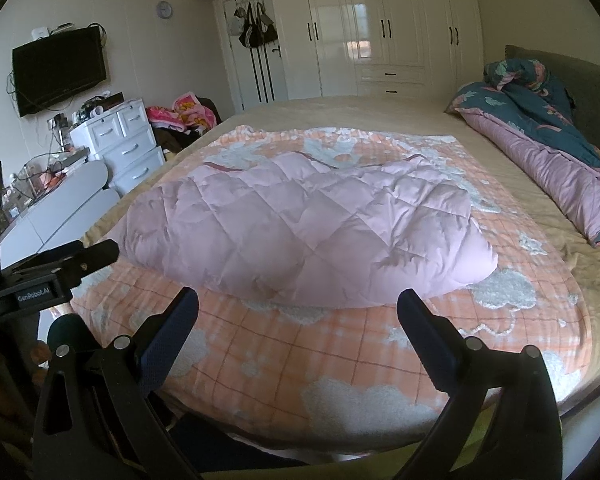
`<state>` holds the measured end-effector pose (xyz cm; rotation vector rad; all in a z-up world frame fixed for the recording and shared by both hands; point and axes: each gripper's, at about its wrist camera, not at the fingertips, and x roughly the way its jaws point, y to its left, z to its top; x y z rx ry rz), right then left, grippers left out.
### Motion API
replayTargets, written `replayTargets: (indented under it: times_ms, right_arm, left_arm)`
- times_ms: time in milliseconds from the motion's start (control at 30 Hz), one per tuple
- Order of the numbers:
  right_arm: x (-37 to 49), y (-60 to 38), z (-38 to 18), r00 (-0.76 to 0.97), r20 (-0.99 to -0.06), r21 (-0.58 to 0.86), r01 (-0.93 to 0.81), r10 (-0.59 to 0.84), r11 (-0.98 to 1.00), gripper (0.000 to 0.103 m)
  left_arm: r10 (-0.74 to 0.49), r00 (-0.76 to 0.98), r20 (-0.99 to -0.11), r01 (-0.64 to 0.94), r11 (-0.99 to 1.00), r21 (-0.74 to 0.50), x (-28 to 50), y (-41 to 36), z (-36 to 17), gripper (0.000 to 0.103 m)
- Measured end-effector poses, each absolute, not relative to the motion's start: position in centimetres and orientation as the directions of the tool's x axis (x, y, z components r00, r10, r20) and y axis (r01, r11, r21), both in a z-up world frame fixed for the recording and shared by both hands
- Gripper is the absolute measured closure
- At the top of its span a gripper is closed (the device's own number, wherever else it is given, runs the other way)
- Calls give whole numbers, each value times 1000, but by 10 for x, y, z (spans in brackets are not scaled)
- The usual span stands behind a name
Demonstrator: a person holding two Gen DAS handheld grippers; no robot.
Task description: Fold large clothes
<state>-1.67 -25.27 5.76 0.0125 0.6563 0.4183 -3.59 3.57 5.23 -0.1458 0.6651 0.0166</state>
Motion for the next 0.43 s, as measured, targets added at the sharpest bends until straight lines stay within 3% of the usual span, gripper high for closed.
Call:
replayTargets:
  times_ms: [133,300,433]
  right_arm:
    - [-15,-253,57,717,-594,138,-357,366,924,4]
    - [-12,-287,60,774,-563,140,-257,290,956,4]
    - [-3,-398,45,834,-552,131,76,9,988,4]
  left_arm:
    - [-30,788,-615,-68,989,-135,-35,42,52,9]
    - [-33,735,-677,-151,965,-212,-15,82,35,9]
    - [111,714,-692,-333,922,-195,9,159,25,9]
